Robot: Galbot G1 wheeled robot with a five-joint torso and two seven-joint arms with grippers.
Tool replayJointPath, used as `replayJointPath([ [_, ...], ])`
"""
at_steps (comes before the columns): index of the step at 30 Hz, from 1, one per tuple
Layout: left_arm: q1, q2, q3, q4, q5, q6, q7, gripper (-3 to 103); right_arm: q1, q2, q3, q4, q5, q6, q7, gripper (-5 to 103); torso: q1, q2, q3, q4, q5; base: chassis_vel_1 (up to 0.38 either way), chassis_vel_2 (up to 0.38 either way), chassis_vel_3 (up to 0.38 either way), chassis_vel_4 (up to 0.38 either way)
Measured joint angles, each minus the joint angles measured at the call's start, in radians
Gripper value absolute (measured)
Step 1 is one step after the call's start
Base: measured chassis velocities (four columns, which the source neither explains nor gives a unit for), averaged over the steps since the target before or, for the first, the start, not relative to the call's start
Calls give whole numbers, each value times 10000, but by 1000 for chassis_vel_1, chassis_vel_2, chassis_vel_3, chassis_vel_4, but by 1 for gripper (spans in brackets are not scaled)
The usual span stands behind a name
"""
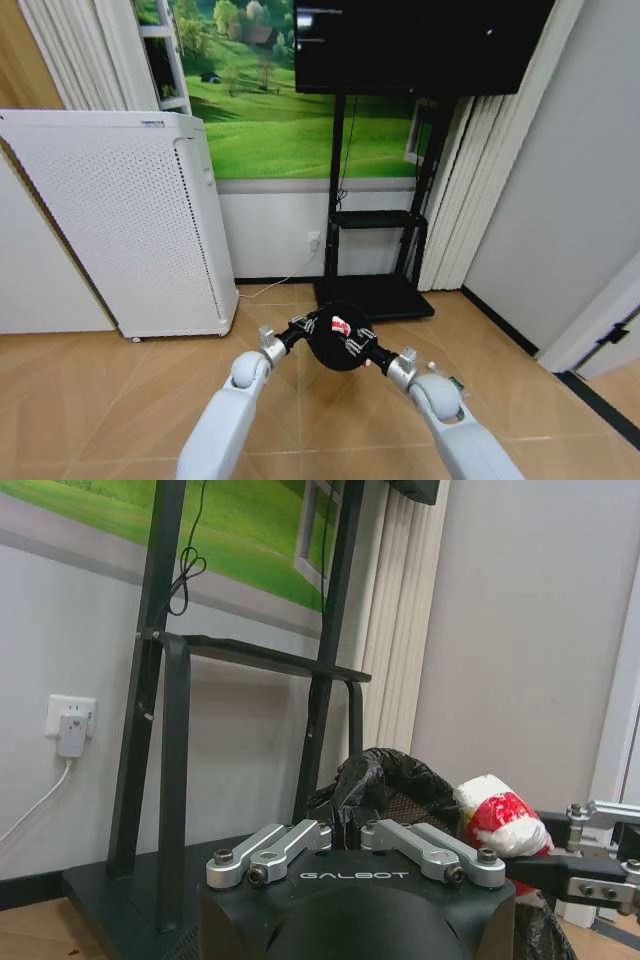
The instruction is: Pick up the trash bin and place the garbage on the floor into it.
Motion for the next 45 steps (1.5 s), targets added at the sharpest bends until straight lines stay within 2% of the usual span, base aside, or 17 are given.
replayJointPath([
  [1, 0, 0, 0, 0, 0, 0, 0, 7, 0, 0, 0, 0, 0, 0, 0, 48, 0, 0, 0, 0, 0, 0, 0, 0, 0],
  [4, -6, -87, -69, 5, 79, -2, 2, 7, -76, -288, 124, 167, 17, -13, 23, 65, 0, 0, 0, -2, -2, 0, 0, 0, 0],
  [6, 14, -116, -100, 6, 118, -3, 8, 7, -89, -345, 132, 187, 7, -13, 31, 65, -1, 0, -1, -3, -2, 0, 0, 0, 0],
  [7, 64, -161, -136, 6, 172, -8, 6, 7, -91, -399, 135, 193, -17, -13, 32, 76, 0, 0, 0, -1, -1, 0, 0, 0, 0],
  [9, 84, -173, -142, 5, 191, -12, 6, 7, -91, -410, 135, 193, -19, -13, 35, 76, 0, 0, -1, -1, -1, 0, 0, 0, 0],
  [10, 139, -182, -149, -34, 243, -14, 5, 7, -84, -410, 142, 193, -2, -13, 70, 86, 0, 0, 0, 0, -2, 0, 0, 0, 0],
  [11, 139, -182, -149, -34, 243, -14, 5, 7, -84, -410, 142, 193, -2, -13, 70, 86, 0, 0, 0, 0, -2, 0, 0, 0, 0],
  [13, 236, -133, -228, -219, 302, -14, -4, 7, 35, -261, 274, 120, 308, -198, 960, 96, 0, 0, 0, -2, -4, 0, 0, 0, 0],
  [15, 259, -108, -262, -263, 317, -14, -7, 7, 83, -200, 322, 79, 402, -277, 1258, 96, 0, 0, -1, -3, -3, 0, 0, 0, 0],
  [16, 309, -55, -348, -355, 334, -5, -18, 7, 160, -123, 370, 5, 536, -361, 1734, 99, 0, 0, -1, -3, -3, 0, 0, 0, 0],
  [17, 405, 75, -557, -533, 345, 45, -67, 7, 368, 3, 467, -171, 863, -514, 2783, 100, 0, 0, 0, -2, -1, 0, 0, 0, 0],
  [18, 405, 75, -557, -533, 345, 45, -67, 7, 368, 3, 467, -171, 863, -514, 2783, 100, 0, 0, 0, -2, -1, 0, 0, 0, 0],
  [20, 576, 307, -892, -857, 333, 183, -153, 7, 689, 135, 639, -418, 1158, -821, 4128, 100, 0, 0, 0, 1, -3, 0, 0, 0, 0],
  [21, 576, 307, -892, -857, 333, 183, -153, 7, 689, 135, 639, -418, 1158, -821, 4128, 100, 0, 0, 0, 1, -3, 0, 0, 0, 0],
  [23, 790, 652, -1219, -1281, 307, 344, -249, 7, 970, 247, 828, -636, 1120, -1095, 4969, 100, 0, 0, 0, 3, -3, 0, 0, 0, 0],
  [32, 1609, 1183, -1842, -2220, 351, 524, -345, 7, 937, 423, 1021, -870, 1200, -1259, 4817, 100, 0, 0, 0, 0, -2, 0, 0, 0, 0],
  [45, 1964, 1203, -1792, -2489, 500, 526, -390, 7, 635, 386, 1035, -859, 1264, -989, 4453, 100, -1, 0, -1, -2, -2, -60, -71, 78, 70],
])
